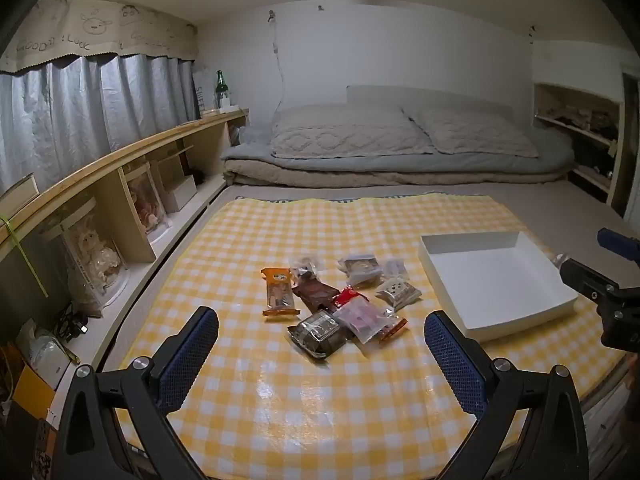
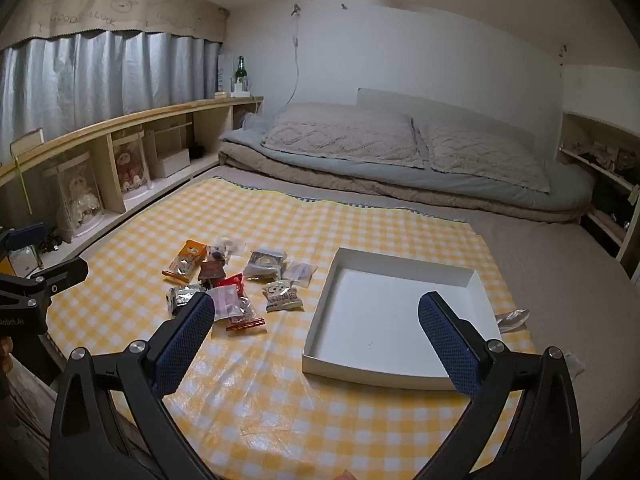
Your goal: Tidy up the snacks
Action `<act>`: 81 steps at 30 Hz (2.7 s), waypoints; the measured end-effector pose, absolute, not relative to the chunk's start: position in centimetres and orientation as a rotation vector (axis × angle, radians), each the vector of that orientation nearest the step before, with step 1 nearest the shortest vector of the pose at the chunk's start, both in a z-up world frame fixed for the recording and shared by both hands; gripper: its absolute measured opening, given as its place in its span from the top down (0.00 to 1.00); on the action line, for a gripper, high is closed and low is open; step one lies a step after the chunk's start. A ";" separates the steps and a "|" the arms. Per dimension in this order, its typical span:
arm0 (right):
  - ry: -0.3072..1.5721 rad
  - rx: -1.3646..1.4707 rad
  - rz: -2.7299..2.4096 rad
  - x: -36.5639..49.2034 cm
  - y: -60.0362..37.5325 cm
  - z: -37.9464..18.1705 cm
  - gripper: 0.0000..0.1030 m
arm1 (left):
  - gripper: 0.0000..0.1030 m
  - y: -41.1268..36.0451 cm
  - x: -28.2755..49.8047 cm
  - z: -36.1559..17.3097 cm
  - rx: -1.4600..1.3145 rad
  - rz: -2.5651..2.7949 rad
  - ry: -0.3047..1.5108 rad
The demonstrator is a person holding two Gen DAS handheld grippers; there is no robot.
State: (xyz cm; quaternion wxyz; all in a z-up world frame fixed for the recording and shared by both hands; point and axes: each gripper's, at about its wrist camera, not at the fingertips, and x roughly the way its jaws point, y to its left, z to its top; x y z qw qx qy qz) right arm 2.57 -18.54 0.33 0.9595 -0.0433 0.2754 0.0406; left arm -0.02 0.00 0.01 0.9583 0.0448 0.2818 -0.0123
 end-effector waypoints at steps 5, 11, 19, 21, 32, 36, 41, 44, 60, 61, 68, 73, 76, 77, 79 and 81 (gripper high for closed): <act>0.559 -0.092 0.082 2.6 -18.6 0.3 0.00 | 0.00 0.0 0.0 0.0 0.089 -0.026 0.574; 0.569 -0.087 0.086 3.3 -19.1 0.4 0.00 | 0.00 0.0 0.0 0.0 0.088 -0.027 0.574; 0.567 -0.090 0.084 2.9 -18.7 0.3 0.00 | 0.00 0.0 0.0 0.0 0.086 -0.028 0.575; 0.567 -0.090 0.083 2.9 -18.6 0.3 0.00 | 0.00 0.0 0.0 0.0 0.086 -0.028 0.576; 0.567 -0.088 0.082 2.7 -18.8 0.3 0.00 | 0.00 0.0 0.0 0.0 0.084 -0.026 0.576; 0.567 -0.088 0.083 2.8 -18.8 0.3 0.00 | 0.00 0.0 -0.1 0.0 0.083 -0.024 0.575; 0.569 -0.087 0.081 2.7 -18.8 0.3 0.00 | 0.00 -0.2 0.2 0.1 0.082 -0.024 0.574; 0.568 -0.088 0.080 2.7 -18.8 0.3 0.00 | 0.00 -0.1 0.1 0.1 0.083 -0.023 0.574; 0.570 -0.085 0.077 2.8 -18.9 0.3 0.00 | 0.00 0.0 0.1 0.1 0.080 -0.024 0.574; 0.570 -0.085 0.078 2.8 -18.9 0.3 0.00 | 0.00 0.0 0.1 0.1 0.080 -0.023 0.575; 0.571 -0.086 0.078 2.8 -18.9 0.3 0.00 | 0.00 0.0 0.0 0.1 0.081 -0.025 0.572; 0.570 -0.084 0.076 2.8 -19.0 0.3 0.00 | 0.00 0.0 0.1 0.1 0.079 -0.025 0.573; 0.570 -0.085 0.077 2.8 -18.9 0.3 0.00 | 0.00 0.0 0.0 0.1 0.079 -0.025 0.572; 0.570 -0.085 0.077 2.8 -18.9 0.3 0.00 | 0.00 0.0 0.1 0.1 0.079 -0.025 0.572; 0.570 -0.085 0.077 2.8 -18.9 0.3 0.00 | 0.00 0.0 0.0 0.1 0.079 -0.025 0.572; 0.570 -0.085 0.077 2.8 -19.0 0.3 0.00 | 0.00 0.0 0.1 0.1 0.079 -0.025 0.572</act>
